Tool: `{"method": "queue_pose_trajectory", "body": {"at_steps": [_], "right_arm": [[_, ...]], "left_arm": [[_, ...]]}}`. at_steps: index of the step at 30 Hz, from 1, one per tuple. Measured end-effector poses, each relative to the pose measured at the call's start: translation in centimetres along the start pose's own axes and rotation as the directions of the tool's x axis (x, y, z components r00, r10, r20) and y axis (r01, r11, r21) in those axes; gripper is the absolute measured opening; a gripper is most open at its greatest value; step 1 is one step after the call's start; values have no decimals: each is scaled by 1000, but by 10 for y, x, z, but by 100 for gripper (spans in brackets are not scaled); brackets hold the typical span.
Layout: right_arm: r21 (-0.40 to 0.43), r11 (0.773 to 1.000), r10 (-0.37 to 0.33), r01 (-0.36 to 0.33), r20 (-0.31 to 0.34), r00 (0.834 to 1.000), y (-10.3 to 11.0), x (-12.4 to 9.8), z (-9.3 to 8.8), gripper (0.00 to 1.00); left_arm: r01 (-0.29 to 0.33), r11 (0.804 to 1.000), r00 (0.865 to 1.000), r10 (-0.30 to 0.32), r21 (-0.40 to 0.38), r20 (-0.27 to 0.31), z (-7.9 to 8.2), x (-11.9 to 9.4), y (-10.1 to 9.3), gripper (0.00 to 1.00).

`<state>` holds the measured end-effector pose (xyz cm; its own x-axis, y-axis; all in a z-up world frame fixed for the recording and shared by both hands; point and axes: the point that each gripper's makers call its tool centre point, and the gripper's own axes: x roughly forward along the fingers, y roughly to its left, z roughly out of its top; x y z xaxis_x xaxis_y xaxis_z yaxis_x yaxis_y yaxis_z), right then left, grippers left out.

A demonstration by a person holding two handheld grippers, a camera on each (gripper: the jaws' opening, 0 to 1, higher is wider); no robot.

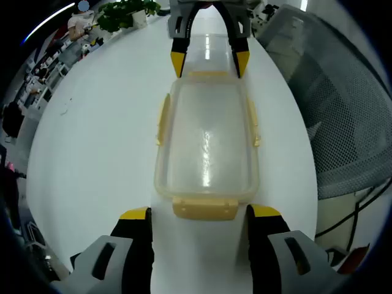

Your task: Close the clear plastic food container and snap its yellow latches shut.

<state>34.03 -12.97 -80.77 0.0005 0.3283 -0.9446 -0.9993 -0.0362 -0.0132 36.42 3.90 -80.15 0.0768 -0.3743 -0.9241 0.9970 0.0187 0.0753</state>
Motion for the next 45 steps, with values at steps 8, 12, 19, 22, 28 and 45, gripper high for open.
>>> {"method": "queue_pose_trajectory", "body": {"at_steps": [8,12,19,22,28,45], "right_arm": [[4,1000,11,-11,2,1000,1,1,0,56],[0,1000,18,-18,-1,1000,1,1,0,55],[-5,1000,20,-20,-4,1000,0,2,0,55],[-5,1000,20,-20,-4,1000,0,2,0,55],[-2,1000,18,-18,-3,1000,-1,1,0,50],[-28,999,26,-27,-16,1000,-1,0,-1,37]], "left_arm": [[25,1000,1000,-25,-1,-3,0,1,-1,58],[50,998,999,-51,-36,-4,1,3,-3,52],[57,998,998,-57,-22,3,2,5,-3,51],[57,998,998,-57,-21,2,2,5,-3,51],[66,998,998,-66,1,3,4,4,-5,48],[76,997,997,-76,23,5,4,5,-9,38]]}}
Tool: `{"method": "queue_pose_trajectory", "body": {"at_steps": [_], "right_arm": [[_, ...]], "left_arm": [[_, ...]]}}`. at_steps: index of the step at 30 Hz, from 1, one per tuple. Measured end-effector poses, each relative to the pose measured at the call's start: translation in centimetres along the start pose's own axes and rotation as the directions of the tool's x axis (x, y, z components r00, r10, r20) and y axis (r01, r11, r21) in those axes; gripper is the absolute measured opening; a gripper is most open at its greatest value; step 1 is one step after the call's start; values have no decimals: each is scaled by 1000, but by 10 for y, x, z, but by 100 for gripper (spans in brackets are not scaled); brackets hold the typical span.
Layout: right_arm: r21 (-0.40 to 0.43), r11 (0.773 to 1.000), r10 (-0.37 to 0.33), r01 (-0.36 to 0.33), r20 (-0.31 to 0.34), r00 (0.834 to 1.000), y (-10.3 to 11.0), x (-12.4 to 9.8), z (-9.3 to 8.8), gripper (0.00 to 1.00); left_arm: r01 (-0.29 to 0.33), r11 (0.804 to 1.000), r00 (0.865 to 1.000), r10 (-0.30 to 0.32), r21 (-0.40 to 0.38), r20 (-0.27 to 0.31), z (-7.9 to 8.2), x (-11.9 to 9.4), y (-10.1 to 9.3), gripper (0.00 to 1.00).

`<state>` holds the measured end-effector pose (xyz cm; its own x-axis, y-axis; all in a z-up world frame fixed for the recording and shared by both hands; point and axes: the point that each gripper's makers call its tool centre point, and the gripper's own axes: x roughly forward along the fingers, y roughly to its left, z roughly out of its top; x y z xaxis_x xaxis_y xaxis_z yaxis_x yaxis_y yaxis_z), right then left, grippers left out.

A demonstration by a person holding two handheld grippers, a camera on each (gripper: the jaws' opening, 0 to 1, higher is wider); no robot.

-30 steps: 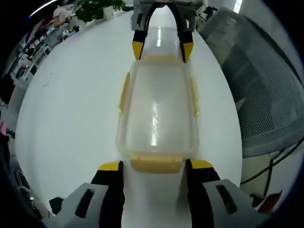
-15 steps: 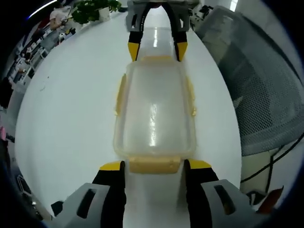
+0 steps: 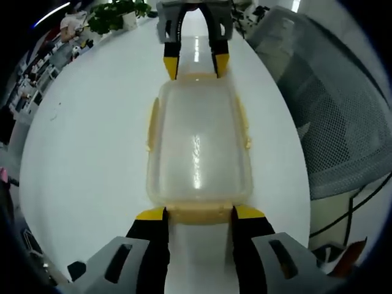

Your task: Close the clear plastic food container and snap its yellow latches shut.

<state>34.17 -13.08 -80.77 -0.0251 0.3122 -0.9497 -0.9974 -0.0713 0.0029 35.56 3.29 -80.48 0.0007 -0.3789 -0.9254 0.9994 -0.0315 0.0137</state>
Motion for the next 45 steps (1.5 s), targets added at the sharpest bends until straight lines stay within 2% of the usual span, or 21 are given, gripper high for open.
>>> {"method": "queue_pose_trajectory", "body": {"at_steps": [11,17,25,28,32,45], "right_arm": [[3,1000,-1,1,-6,1000,-2,0,0,37],[16,1000,-8,9,-35,999,-3,1,1,37],[23,1000,-13,14,-47,999,-2,0,1,37],[35,999,-16,18,-45,999,-4,0,1,36],[39,999,-15,16,-43,999,-4,1,0,36],[36,999,-26,27,-12,1000,-4,0,1,34]], "left_arm": [[-23,999,1000,23,-42,-11,0,-1,0,37],[-44,997,999,44,-63,-3,-1,-2,-2,37],[-66,996,998,65,-64,-23,-1,-2,-2,37],[-69,995,998,68,-73,-16,-2,-3,-2,36],[-65,994,997,62,-90,-35,0,-2,-2,36],[-80,991,996,75,-107,-51,-1,-3,-2,35]]}}
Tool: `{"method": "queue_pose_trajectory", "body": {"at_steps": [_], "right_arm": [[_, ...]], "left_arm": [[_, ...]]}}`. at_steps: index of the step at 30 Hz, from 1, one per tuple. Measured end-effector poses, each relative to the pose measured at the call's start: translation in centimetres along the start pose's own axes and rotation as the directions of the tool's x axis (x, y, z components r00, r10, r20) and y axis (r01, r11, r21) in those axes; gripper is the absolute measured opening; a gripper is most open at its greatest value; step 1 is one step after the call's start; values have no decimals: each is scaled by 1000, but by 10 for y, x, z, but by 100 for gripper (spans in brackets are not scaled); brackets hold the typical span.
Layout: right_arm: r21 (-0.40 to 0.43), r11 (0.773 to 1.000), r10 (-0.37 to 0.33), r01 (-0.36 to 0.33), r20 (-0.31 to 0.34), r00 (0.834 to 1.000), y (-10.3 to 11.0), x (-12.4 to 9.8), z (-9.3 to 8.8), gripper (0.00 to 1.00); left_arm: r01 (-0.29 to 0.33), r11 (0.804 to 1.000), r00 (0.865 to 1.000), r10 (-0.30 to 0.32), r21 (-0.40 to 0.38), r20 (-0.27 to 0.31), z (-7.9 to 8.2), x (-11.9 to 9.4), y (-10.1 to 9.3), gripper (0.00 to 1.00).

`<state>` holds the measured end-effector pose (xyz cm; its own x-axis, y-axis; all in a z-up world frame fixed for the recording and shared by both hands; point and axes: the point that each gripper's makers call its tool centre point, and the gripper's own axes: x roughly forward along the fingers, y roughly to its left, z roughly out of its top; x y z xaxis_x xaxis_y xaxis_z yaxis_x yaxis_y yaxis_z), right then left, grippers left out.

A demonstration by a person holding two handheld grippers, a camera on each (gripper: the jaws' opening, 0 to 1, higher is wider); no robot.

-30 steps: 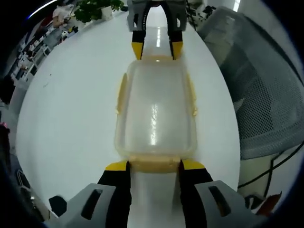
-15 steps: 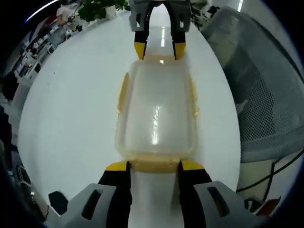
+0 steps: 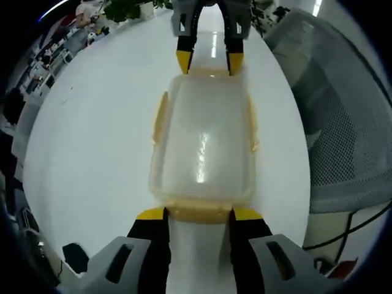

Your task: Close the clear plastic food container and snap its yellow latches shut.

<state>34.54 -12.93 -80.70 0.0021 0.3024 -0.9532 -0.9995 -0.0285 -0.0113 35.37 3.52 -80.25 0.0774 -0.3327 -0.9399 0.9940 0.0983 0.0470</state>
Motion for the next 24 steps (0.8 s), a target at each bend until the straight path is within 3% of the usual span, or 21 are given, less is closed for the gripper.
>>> {"method": "queue_pose_trajectory", "body": {"at_steps": [9,24], "right_arm": [[4,1000,1,-1,3,1000,-1,-3,-1,34],[9,1000,-17,17,26,1000,-6,-18,5,34]], "left_arm": [[2,1000,1000,-2,-12,4,1,0,-3,35],[-7,1000,1000,7,5,-12,7,-19,6,35]]}}
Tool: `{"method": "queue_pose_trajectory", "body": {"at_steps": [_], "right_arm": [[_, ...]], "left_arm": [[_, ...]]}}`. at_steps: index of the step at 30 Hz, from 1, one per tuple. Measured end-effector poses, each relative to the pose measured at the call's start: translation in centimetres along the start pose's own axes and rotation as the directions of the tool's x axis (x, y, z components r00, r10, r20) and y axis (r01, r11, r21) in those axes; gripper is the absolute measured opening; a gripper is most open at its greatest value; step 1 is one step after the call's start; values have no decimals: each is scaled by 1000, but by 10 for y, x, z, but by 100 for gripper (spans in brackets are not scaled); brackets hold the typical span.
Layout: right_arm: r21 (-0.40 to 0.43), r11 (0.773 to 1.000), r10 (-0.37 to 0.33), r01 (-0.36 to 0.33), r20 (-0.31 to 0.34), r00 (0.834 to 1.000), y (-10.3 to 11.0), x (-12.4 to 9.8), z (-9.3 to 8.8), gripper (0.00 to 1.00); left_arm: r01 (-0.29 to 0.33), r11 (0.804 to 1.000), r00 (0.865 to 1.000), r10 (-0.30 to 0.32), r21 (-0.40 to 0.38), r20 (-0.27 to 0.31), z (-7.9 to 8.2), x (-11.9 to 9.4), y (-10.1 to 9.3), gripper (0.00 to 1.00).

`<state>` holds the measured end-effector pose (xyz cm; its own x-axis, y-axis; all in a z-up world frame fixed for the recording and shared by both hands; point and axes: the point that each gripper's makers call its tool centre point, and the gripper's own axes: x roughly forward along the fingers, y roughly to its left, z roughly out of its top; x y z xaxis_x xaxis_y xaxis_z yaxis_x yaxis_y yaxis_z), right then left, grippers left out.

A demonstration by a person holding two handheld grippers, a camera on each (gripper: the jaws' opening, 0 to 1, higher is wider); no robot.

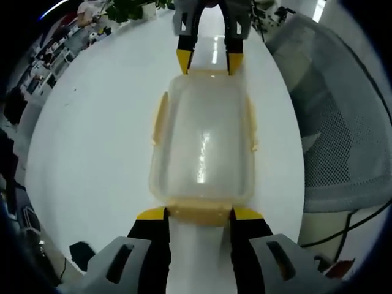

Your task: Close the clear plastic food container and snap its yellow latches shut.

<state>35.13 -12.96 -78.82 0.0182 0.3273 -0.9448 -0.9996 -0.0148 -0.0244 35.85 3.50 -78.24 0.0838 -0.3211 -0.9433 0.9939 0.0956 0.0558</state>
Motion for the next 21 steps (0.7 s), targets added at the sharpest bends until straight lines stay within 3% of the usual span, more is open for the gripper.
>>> {"method": "queue_pose_trajectory", "body": {"at_steps": [21], "right_arm": [[5,1000,-9,9,23,1000,4,-25,5,34]], "left_arm": [[-17,1000,1000,17,3,-3,8,-15,-4,35]]}}
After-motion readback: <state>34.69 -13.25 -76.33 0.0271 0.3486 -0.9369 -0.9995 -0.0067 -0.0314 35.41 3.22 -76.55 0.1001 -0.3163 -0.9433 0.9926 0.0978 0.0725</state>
